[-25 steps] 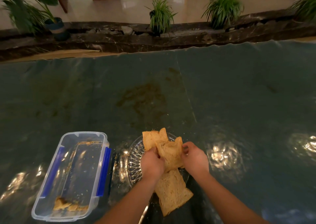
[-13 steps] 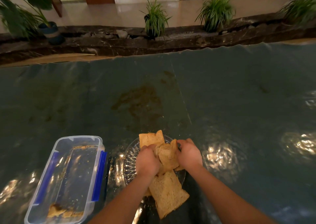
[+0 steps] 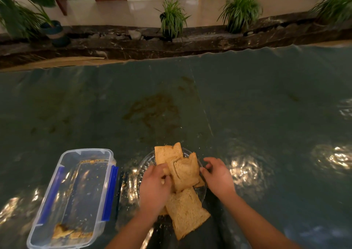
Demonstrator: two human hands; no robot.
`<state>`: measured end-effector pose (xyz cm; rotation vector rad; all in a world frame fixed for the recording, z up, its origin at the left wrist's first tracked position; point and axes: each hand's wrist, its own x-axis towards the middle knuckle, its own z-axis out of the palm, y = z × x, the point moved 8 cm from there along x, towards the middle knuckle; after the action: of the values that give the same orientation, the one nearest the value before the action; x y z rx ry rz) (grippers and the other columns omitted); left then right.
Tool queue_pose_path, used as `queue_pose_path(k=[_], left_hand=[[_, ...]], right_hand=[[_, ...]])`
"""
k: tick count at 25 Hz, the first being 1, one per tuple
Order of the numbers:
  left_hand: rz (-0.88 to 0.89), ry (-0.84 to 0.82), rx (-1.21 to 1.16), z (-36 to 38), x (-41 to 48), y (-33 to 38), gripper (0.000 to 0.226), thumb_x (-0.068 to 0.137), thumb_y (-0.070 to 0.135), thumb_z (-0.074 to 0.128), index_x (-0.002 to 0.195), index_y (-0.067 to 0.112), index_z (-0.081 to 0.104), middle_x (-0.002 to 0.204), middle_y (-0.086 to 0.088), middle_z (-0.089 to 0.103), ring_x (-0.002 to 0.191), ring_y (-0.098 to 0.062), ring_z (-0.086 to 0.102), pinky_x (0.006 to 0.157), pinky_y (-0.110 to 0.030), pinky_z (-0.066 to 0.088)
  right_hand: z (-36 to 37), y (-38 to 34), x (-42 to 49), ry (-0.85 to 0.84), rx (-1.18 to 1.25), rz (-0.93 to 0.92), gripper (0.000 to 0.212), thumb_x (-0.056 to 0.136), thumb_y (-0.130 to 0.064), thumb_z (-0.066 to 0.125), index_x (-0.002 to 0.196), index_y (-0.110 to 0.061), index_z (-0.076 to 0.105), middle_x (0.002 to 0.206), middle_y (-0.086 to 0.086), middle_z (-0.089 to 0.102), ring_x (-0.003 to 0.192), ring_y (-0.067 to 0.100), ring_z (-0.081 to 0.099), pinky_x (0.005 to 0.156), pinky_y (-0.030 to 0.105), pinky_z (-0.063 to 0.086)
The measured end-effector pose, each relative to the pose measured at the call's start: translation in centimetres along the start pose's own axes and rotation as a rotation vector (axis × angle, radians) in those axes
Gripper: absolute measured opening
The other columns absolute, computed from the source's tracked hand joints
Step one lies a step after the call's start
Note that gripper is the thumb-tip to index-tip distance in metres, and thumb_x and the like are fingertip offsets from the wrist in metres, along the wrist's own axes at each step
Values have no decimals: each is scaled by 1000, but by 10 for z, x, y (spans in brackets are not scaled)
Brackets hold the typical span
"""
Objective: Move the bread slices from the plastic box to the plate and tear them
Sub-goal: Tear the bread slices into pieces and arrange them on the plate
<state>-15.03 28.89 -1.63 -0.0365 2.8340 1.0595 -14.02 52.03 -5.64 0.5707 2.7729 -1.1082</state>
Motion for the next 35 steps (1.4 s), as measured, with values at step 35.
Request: queue_pose_path(k=[35], left_hand=[[-657, -111, -804, -26, -25, -85, 29, 88, 9, 68, 114, 22, 66, 103, 0, 70, 95, -21, 67, 66, -35, 55]], right_hand=[[63, -80, -68, -312, 213, 24, 27, 82, -23, 71, 102, -29, 55, 102, -7, 70, 93, 11, 63, 74, 26, 50]])
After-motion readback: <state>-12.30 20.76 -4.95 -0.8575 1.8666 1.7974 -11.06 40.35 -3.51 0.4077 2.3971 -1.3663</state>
